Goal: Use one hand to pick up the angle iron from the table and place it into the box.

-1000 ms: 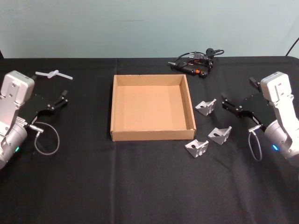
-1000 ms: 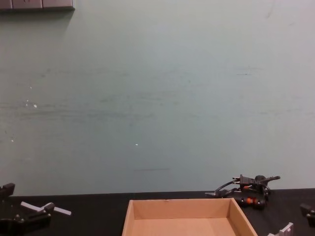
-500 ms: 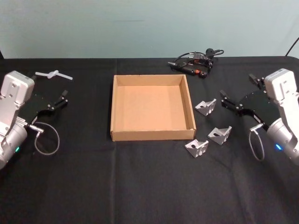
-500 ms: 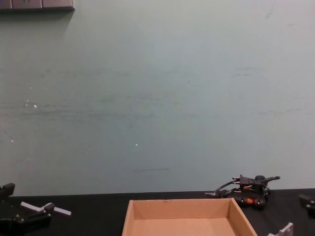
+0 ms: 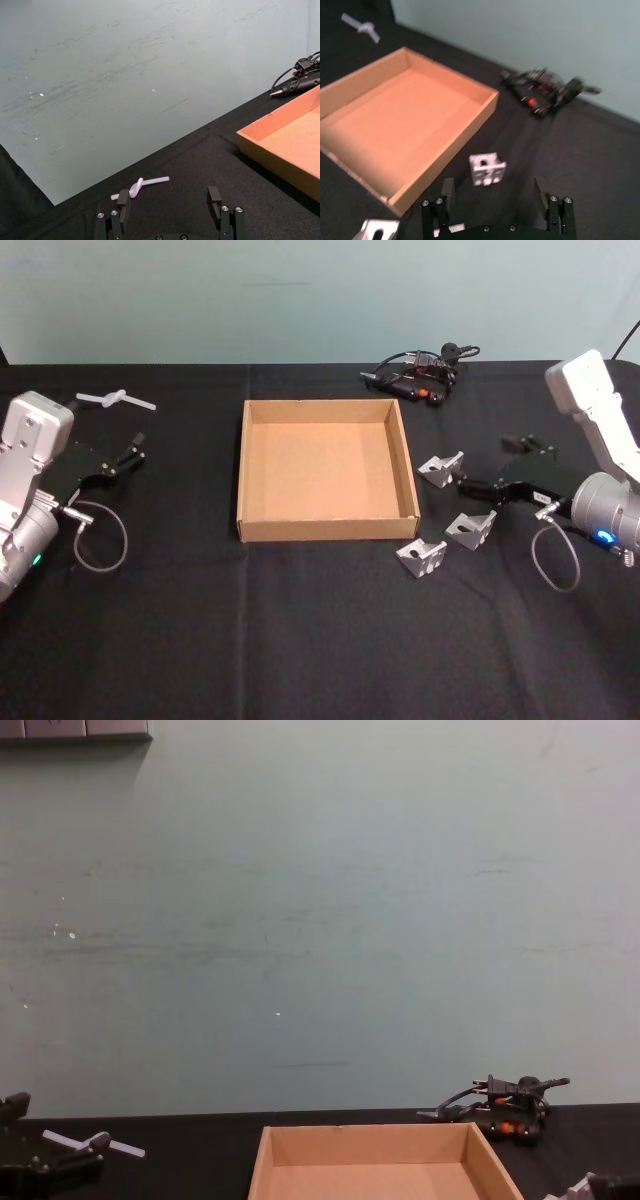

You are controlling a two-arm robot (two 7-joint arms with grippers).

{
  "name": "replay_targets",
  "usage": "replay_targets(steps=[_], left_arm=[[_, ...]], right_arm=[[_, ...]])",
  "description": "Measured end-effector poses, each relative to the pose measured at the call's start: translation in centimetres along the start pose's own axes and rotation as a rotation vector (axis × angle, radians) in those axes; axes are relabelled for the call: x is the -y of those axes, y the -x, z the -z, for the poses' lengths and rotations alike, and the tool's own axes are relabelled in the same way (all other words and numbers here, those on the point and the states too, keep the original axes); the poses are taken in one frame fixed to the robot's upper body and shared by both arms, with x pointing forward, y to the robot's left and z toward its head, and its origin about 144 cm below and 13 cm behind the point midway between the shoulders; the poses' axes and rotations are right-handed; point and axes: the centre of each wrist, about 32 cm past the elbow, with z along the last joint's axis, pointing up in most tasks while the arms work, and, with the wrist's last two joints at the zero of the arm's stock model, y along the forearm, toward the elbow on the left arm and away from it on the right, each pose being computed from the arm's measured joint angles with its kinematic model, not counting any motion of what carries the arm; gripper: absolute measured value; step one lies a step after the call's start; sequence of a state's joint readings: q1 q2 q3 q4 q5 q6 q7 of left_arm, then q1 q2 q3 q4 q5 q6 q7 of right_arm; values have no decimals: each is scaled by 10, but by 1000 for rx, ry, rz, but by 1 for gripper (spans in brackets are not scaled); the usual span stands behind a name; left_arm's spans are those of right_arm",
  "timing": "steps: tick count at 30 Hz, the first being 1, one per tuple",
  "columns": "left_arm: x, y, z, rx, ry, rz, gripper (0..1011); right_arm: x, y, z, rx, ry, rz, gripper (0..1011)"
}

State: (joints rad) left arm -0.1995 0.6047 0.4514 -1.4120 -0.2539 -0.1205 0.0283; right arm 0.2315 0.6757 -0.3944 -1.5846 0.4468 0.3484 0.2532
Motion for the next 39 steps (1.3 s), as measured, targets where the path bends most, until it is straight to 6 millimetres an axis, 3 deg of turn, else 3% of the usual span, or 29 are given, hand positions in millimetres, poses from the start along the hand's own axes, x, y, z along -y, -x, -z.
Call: replay_targets(steps=[13, 39], left_arm=[[0, 0, 0, 0, 0, 0, 1005], [0, 0, 0, 0, 0, 0, 1005]], right_arm=[[-24, -25, -22, 32, 157, -157, 1000], [-58, -43, -16, 19, 121, -197, 1002]])
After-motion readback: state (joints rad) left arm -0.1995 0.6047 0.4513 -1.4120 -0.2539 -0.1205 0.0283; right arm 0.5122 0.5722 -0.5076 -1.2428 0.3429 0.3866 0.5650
